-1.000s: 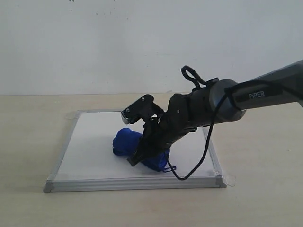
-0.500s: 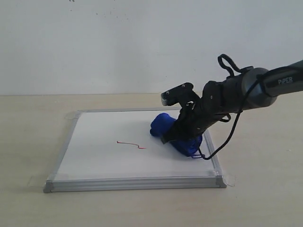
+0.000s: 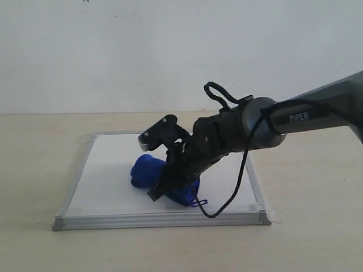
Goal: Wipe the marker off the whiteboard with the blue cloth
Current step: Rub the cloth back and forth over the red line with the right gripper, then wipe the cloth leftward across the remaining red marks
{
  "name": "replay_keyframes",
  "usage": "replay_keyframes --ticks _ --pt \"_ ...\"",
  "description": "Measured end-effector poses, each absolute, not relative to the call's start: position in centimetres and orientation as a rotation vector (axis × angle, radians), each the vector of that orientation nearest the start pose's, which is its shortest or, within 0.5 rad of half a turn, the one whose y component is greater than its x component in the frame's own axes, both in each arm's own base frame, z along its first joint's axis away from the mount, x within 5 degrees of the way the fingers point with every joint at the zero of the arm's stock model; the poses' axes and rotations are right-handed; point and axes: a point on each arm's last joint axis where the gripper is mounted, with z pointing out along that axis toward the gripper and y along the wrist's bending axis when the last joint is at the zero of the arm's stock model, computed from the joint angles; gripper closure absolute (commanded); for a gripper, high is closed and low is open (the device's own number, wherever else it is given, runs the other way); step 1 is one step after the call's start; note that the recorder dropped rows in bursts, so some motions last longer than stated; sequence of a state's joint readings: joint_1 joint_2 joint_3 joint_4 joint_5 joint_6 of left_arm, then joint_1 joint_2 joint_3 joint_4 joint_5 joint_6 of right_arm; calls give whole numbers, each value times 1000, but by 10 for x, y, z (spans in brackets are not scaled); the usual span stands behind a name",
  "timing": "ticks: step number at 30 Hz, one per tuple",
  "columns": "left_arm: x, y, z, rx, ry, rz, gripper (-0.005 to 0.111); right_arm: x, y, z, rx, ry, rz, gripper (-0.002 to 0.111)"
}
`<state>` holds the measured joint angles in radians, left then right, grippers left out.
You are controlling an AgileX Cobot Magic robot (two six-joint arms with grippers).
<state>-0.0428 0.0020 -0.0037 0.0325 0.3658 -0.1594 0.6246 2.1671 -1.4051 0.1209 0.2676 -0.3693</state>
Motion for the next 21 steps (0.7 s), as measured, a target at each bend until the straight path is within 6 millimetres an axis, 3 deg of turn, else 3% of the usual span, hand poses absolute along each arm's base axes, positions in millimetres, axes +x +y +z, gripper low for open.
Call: replay_keyframes --ticks 7,10,13,21 --pt "53 -1 181 -88 1847 -109 103 416 205 125 -768 2440 94 108" --pt "53 -1 181 -88 1847 -109 103 421 199 126 -743 2467 72 108" --pt "53 -1 181 -88 1847 -109 103 414 213 126 -790 2454 85 108" --pt "53 -1 181 -88 1847 -109 103 386 291 123 -1119 2326 153 108"
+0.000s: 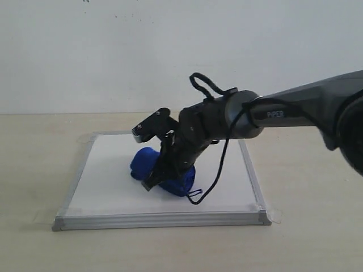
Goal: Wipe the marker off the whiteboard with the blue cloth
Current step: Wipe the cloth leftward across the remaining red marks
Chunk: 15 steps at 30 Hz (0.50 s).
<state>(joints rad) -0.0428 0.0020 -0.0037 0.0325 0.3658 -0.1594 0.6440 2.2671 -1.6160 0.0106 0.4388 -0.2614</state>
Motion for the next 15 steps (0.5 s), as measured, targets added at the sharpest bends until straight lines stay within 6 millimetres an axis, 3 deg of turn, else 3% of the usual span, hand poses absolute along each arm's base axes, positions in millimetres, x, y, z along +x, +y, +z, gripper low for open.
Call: replay_keyframes --ticks 3,6,8,11,13,15 --pt "53 -1 181 -88 1847 -109 103 383 305 128 -1196 2311 151 108" --pt "53 -1 181 -88 1847 -109 103 391 306 134 -1187 2323 148 108" --pt "53 -1 181 -88 1847 -109 103 407 292 137 -1102 2352 102 108" --pt "53 -1 181 -88 1847 -109 103 443 241 128 -876 2459 21 108" --pt "53 -1 181 -88 1847 -109 103 450 232 127 -811 2476 39 108" --pt "53 -1 181 -88 1847 -109 103 445 243 127 -844 2461 93 108"
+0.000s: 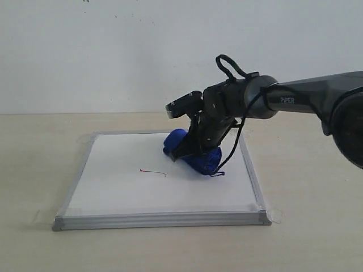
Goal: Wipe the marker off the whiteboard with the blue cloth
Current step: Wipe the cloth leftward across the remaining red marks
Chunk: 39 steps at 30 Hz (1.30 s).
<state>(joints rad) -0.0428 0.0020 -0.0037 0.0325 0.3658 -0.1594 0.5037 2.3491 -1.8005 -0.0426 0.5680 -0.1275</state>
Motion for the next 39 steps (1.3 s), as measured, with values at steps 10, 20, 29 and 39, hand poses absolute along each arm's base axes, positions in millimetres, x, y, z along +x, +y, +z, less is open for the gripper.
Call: replay_keyframes --ticks 10,20,29,39 --pt "53 -1 181 -88 1847 -109 103 399 313 128 -1200 2343 281 108" --pt "53 -1 181 -88 1847 -109 103 445 240 129 -819 2464 -198 108" --pt "53 -1 181 -88 1847 -109 103 401 316 130 -1146 2332 284 108" --pt "53 -1 181 -88 1847 -109 103 415 303 128 -1068 2329 274 108"
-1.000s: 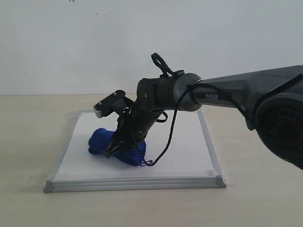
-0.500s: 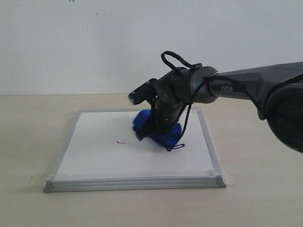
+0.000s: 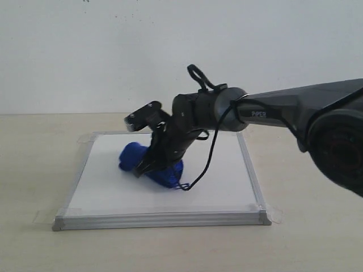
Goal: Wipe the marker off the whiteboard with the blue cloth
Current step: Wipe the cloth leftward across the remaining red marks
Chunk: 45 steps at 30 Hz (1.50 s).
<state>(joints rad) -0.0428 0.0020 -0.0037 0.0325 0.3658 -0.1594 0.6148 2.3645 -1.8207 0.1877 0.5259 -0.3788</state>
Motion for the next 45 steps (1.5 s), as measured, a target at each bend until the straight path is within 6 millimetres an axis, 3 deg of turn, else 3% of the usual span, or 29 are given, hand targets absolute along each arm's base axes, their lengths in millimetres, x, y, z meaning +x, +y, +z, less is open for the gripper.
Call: replay_keyframes --ticks 5,8,11,18,22,30,35,39,45 --pt "53 -1 181 -88 1847 -109 103 446 254 127 -749 2454 185 108" --pt "53 -1 181 -88 1847 -109 103 450 247 127 -707 2468 179 108" --pt "53 -1 181 -88 1847 -109 103 444 258 127 -781 2450 207 108" --pt "53 -1 181 -88 1847 -109 103 402 318 129 -1079 2341 538 108" --pt "53 -1 181 -88 1847 -109 103 398 323 129 -1123 2319 564 108" --pt "53 -1 181 -88 1847 -109 103 436 270 125 -870 2422 173 108" --pt "53 -1 181 -88 1847 -109 103 443 259 127 -833 2405 6 108" --pt "53 -1 181 -88 1847 -109 103 431 278 127 -945 2360 -12 108" --pt "53 -1 181 -88 1847 -109 103 390 337 128 -1210 2227 146 108"
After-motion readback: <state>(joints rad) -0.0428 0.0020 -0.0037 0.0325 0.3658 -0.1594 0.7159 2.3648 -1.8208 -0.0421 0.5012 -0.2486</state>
